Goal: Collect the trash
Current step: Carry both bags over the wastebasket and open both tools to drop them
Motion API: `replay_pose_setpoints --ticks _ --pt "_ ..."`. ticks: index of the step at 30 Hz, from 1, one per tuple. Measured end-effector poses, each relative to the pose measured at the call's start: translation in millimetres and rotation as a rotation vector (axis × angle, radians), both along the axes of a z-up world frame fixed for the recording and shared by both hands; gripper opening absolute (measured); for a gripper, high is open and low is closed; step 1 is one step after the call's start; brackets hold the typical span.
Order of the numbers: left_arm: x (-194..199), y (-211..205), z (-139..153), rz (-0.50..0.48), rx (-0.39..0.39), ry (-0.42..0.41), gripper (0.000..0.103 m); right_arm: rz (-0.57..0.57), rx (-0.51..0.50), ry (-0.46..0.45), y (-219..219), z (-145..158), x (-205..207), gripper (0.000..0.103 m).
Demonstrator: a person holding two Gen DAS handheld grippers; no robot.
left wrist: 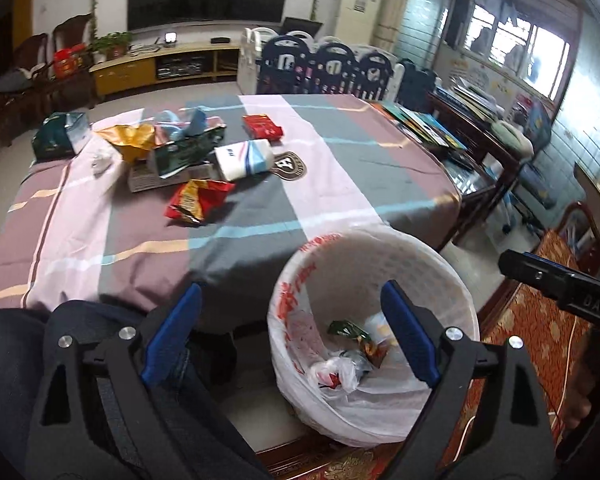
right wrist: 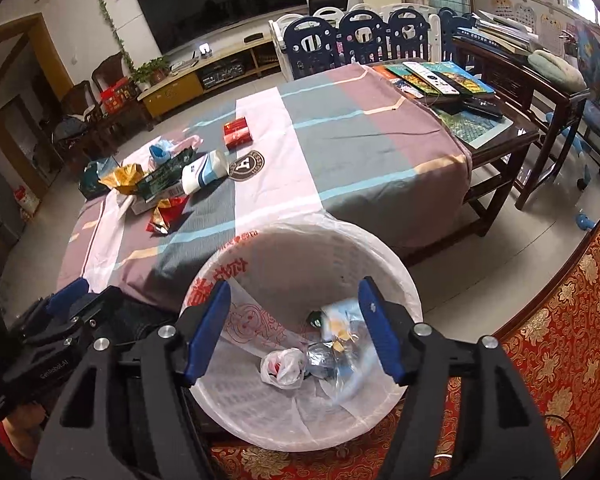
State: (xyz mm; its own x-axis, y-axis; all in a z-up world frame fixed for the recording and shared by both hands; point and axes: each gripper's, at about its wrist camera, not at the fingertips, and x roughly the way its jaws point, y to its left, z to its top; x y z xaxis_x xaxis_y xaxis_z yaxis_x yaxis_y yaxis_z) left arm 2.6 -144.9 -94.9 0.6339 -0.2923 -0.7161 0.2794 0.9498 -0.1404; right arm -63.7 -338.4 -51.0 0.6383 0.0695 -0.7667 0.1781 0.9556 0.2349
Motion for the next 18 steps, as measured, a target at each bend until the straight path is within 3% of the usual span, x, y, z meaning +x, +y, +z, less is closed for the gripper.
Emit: replay_pose_setpoints --ticks 18 --pt "-1.2 19.5 4.6 0.070 -0.028 -0.002 0.094 0.043 -0.004 -0.021 23.0 10.5 5.6 0.072"
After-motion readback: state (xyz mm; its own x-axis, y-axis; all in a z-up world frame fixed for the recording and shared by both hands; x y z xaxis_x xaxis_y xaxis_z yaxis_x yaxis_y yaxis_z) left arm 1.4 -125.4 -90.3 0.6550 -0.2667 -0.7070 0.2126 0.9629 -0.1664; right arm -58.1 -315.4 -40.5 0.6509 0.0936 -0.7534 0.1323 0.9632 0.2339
